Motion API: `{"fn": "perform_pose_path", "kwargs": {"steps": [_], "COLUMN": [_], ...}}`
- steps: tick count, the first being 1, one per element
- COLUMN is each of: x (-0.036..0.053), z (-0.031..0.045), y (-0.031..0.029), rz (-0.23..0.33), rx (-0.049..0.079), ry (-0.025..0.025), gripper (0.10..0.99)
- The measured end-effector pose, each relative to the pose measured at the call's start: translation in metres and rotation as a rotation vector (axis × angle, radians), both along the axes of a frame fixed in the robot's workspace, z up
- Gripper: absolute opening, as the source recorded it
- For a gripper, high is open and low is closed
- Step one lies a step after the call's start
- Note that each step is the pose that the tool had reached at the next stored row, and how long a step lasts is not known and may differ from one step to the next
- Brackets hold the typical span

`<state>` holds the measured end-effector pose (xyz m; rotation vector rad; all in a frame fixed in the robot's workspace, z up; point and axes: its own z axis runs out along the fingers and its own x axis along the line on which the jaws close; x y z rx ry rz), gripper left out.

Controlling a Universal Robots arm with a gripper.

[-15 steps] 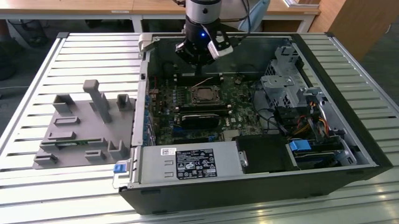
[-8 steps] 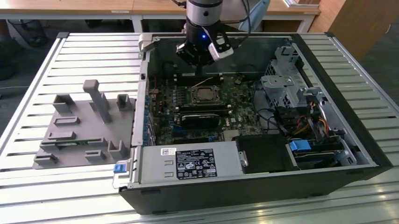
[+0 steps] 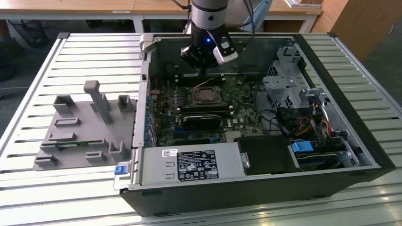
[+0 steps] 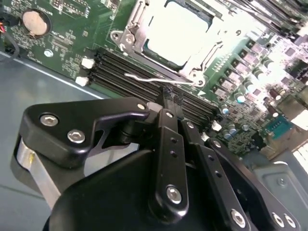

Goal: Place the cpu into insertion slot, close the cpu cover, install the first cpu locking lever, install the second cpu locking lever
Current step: 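Install the first cpu locking lever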

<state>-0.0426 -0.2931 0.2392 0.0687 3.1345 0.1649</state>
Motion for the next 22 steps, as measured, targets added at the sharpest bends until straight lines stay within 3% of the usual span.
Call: {"fn": "perform_pose_path", "kwargs": {"steps": [22], "x": [0.0109], "z": [-0.0112], "y": [0.0000], "rz": [0.021], "rx": [0.000], "ry": [-0.0004], "gripper": [0.106]}}
